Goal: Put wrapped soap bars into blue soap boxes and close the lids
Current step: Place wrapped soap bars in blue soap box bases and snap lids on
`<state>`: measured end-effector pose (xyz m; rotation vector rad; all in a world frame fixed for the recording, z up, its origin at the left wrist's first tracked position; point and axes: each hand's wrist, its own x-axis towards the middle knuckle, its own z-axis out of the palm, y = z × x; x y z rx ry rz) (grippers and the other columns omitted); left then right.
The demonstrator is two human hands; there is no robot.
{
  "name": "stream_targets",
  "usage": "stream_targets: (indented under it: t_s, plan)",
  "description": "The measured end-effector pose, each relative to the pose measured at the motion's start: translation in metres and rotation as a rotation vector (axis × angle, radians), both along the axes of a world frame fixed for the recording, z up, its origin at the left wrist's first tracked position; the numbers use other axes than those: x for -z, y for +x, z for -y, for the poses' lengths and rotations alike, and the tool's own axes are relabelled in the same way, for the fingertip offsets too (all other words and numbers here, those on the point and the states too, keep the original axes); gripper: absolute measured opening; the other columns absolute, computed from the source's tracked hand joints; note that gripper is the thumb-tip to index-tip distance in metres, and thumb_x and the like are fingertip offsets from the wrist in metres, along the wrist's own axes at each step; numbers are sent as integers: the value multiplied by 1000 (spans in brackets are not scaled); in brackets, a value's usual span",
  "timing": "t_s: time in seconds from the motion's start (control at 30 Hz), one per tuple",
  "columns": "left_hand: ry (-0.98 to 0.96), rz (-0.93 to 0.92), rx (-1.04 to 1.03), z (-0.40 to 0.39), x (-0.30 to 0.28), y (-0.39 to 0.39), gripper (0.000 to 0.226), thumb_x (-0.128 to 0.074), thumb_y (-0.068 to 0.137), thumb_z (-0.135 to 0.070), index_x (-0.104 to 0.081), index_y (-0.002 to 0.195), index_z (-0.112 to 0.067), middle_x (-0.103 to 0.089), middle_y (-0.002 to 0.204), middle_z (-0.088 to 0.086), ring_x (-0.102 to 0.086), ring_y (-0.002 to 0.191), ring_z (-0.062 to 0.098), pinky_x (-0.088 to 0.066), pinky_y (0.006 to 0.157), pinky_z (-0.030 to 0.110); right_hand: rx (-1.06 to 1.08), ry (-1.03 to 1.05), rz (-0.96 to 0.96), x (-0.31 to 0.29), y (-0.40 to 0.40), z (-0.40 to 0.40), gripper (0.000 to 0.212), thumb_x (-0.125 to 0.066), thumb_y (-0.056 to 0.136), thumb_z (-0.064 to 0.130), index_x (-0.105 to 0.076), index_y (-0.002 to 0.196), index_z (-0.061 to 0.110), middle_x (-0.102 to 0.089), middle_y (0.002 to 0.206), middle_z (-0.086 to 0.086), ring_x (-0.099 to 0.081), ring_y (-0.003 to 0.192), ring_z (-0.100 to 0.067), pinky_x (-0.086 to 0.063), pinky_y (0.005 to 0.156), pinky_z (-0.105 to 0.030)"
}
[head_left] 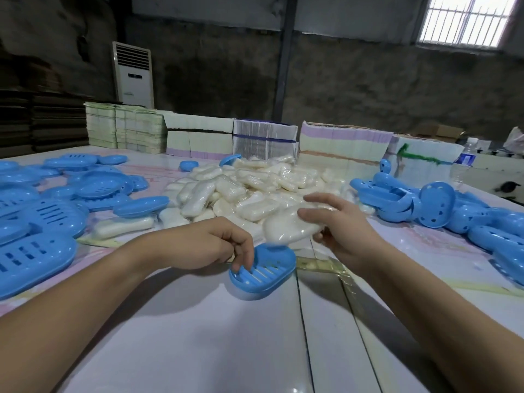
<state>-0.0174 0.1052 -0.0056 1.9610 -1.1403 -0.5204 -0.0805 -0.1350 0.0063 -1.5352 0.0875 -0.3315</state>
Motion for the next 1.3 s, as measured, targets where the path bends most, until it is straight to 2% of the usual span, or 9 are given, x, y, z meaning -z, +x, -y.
stream_targets:
  t_s: [0.17,0.33,0.47,0.6,0.67,0.8,1.0,1.2,1.3]
  plan:
    - [-17,-5,-55,0,-4,0,38,-39,63,-5,-72,67,-22,-66,69,5,-50,69,21,-39,58,22,-110,83,-128,17,-2,-3,28,-79,75,4,-73,99,14,-72,78,-5,-50,64,-17,-39,45,-21]
    - [-16,26,-59,-3,-8,-3,36,-38,69,0,-71,71,-16,-66,68,5,-40,69,28,-32,59,31,-132,-66,-84,25,-2,-12,35,-86,64,12,-73,97,15,-70,75,-3,-50,63,-20,-41,46,-24]
    - [-1,61,-74,-5,-10,-5,46,-35,85,16,-69,74,-14,-65,67,0,-43,65,21,-35,58,25,-35,-268,17,24,-3,-14,29,-89,62,20,-74,87,21,-66,69,-1,-53,51,-12,-44,49,-24]
    - [86,256,-160,-6,-10,-5,10,-73,85,-36,-65,90,-33,-57,74,-17,-47,65,2,-42,63,19,87,-478,69,24,-2,-17,27,-87,61,31,-72,84,33,-65,68,7,-57,54,-10,-50,61,-33]
    - [186,254,-173,-8,-8,-5,46,-80,61,-60,-57,98,-46,-56,82,-17,-50,67,1,-47,60,20,97,-496,73,26,-1,-17,27,-86,61,32,-72,83,33,-64,68,8,-56,54,-9,-50,64,-33]
    - [215,213,-135,-3,-1,-9,58,-81,53,-62,-50,102,-54,-57,89,-19,-54,70,3,-52,59,27,71,-526,87,29,0,-19,23,-84,62,29,-72,81,27,-64,62,8,-54,54,-5,-49,64,-30]
    - [204,314,-171,-1,2,-6,58,-73,56,-67,-47,108,-56,-59,98,-20,-59,87,7,-54,68,22,17,-764,137,27,-6,-20,8,-71,73,34,-71,80,36,-69,68,19,-62,68,4,-45,59,-7]
    - [125,385,-230,1,11,1,51,-66,60,-63,-51,108,-54,-59,109,-31,-58,91,5,-55,79,27,-18,-882,34,13,-9,5,37,-58,85,5,-72,87,39,-69,84,20,-59,84,10,-43,64,-3]
    - [110,416,-261,2,13,6,47,-64,61,-66,-57,105,-51,-62,108,-26,-59,94,4,-54,84,30,-18,-904,-15,14,-9,10,35,-63,87,9,-70,92,43,-64,93,24,-56,89,11,-41,62,-1]
